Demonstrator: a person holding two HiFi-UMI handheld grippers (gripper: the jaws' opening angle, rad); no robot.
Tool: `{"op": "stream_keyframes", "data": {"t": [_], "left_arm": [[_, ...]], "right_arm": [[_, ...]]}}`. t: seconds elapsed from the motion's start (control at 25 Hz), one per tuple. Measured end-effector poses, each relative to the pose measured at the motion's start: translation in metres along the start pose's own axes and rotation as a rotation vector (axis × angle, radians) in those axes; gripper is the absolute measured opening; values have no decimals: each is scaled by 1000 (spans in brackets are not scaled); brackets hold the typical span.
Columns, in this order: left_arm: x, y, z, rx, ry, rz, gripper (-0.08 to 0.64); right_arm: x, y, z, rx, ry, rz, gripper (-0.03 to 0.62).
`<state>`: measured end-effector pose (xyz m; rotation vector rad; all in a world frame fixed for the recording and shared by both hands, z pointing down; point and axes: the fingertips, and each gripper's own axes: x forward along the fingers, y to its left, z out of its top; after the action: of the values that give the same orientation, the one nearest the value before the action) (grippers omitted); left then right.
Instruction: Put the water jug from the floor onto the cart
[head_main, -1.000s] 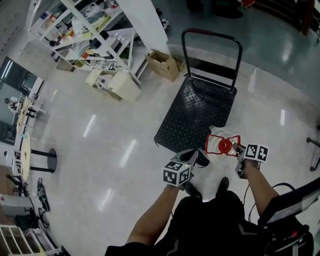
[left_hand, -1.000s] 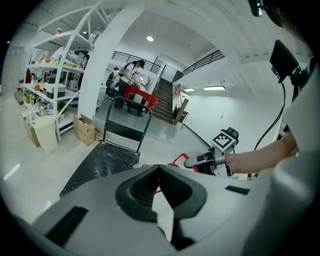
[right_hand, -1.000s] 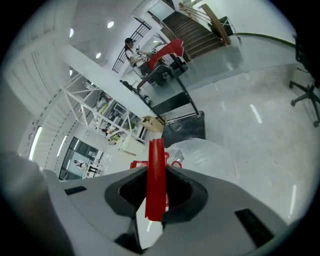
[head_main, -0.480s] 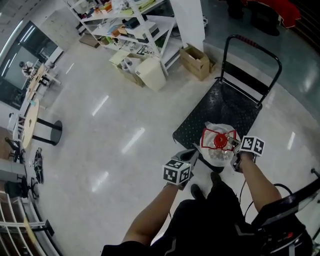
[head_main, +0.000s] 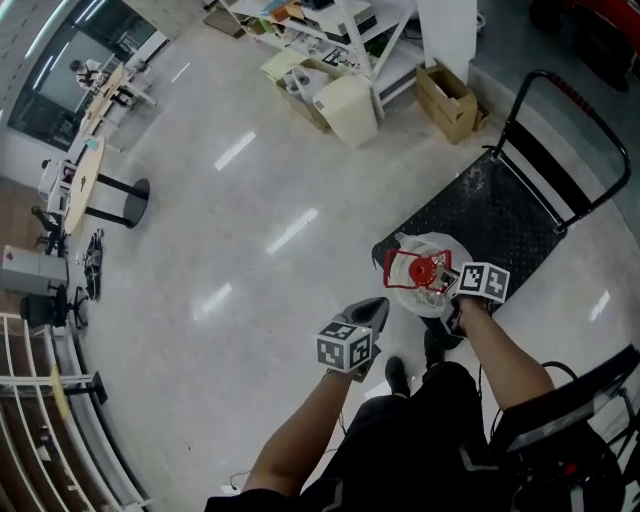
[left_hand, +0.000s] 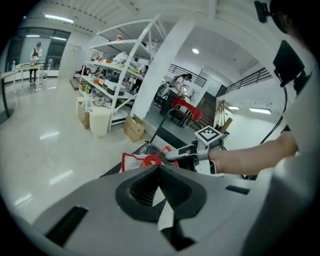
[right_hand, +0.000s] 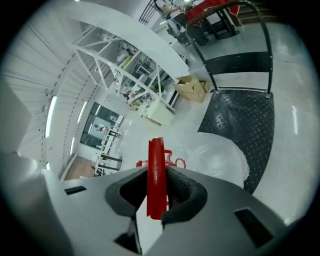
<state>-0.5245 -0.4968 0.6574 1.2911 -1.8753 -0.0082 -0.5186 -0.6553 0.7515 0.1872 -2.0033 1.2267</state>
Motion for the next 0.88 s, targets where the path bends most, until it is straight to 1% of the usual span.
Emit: {"op": "stream_keyframes", "data": {"t": [0.12,0.24,0.32,0.48,0.56,0.72,0.8,0.88], "left_arm": [[2,10,3,-32,-13,29,0],[0,22,3,-56,-31,53,0],[-6,28,0,-72,-38,65,0],[-12,34,-6,-94,-36,78,0],[-8,36,-6,-99,-34,77,0],[5,29,-1,-80,-29,56,0],[6,28,2,-73,-28,53,0],[7,25,4,-67,-23,49,0]], "right_arm": [[29,11,10,-24,40,26,77],[49,8,21,-39,43,24,77],[55,5,24,-45,42,16,77],[56,1,29,-33,37,35,77],[54,-8,36,-33,29,19,77],[39,-50,52,-2,2,-45,77],[34,-61,51,9,7,-45,77],[33,-66,48,-7,11,-50,77]]}}
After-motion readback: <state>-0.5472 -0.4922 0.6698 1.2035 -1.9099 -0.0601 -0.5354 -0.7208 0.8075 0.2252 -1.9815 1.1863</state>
